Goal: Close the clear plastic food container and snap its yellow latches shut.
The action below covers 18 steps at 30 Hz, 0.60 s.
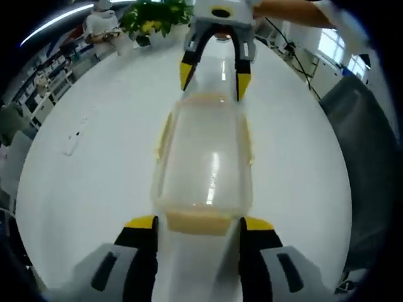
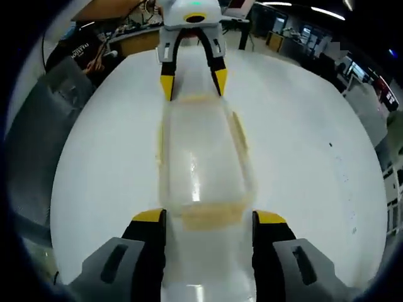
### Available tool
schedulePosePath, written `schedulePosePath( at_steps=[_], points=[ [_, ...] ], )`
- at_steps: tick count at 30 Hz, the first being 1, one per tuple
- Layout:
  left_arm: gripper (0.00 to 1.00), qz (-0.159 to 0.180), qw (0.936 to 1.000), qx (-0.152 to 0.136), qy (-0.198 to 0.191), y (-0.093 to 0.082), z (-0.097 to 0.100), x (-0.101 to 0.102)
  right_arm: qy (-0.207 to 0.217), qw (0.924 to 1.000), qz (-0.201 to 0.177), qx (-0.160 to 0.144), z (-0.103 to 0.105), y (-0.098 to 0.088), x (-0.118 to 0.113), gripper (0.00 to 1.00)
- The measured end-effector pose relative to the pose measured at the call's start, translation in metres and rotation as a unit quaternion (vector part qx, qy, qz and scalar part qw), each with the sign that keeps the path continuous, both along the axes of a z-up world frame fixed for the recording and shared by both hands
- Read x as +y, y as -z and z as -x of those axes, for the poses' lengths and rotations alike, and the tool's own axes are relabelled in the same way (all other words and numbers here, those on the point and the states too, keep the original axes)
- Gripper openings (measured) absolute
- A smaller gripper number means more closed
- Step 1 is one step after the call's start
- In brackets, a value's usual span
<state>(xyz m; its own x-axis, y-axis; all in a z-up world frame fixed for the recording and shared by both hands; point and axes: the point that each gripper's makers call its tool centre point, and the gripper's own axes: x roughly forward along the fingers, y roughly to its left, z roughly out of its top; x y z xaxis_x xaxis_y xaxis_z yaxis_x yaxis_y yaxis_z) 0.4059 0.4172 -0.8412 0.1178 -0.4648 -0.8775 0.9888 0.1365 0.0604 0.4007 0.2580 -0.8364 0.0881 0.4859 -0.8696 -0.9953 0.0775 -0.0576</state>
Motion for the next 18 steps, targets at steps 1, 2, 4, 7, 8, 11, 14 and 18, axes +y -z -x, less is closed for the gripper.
schedulePosePath(
  at_steps=[1, 2, 4, 7, 8, 11, 14, 18],
  points=[
    [0.46, 0.003, 1.0, 0.001, 0.001, 0.0, 0.0, -0.001, -0.002, 1.0, 0.002, 0.005, 0.0, 0.001, 0.001, 0.52],
    [0.46, 0.006, 1.0, 0.001, 0.001, 0.0, 0.0, -0.001, -0.006, 1.0, 0.006, 0.003, -0.001, 0.002, 0.001, 0.52],
    [0.44, 0.01, 0.9999, 0.004, 0.004, 0.0, 0.001, -0.003, -0.017, 0.9997, 0.014, 0.009, 0.001, 0.005, 0.001, 0.5],
    [0.42, 0.01, 0.9998, 0.011, 0.011, 0.002, 0.003, -0.004, -0.024, 0.9994, 0.02, 0.015, 0.002, 0.009, 0.001, 0.47],
    [0.42, 0.011, 0.9998, 0.011, 0.012, 0.002, 0.003, -0.005, -0.028, 0.9992, 0.024, 0.016, 0.001, 0.01, 0.001, 0.46],
    [0.42, 0.009, 0.9998, 0.013, 0.015, 0.002, 0.004, -0.005, -0.038, 0.9987, 0.029, 0.02, 0.003, 0.011, 0.003, 0.46],
    [0.42, 0.013, 0.9996, 0.015, 0.02, 0.003, 0.003, -0.004, -0.042, 0.9983, 0.032, 0.026, 0.003, 0.011, 0.002, 0.46],
    [0.36, 0.015, 0.9993, 0.016, 0.032, 0.002, 0.004, -0.003, -0.053, 0.9976, 0.037, 0.027, 0.004, 0.011, 0.002, 0.46]
  ],
)
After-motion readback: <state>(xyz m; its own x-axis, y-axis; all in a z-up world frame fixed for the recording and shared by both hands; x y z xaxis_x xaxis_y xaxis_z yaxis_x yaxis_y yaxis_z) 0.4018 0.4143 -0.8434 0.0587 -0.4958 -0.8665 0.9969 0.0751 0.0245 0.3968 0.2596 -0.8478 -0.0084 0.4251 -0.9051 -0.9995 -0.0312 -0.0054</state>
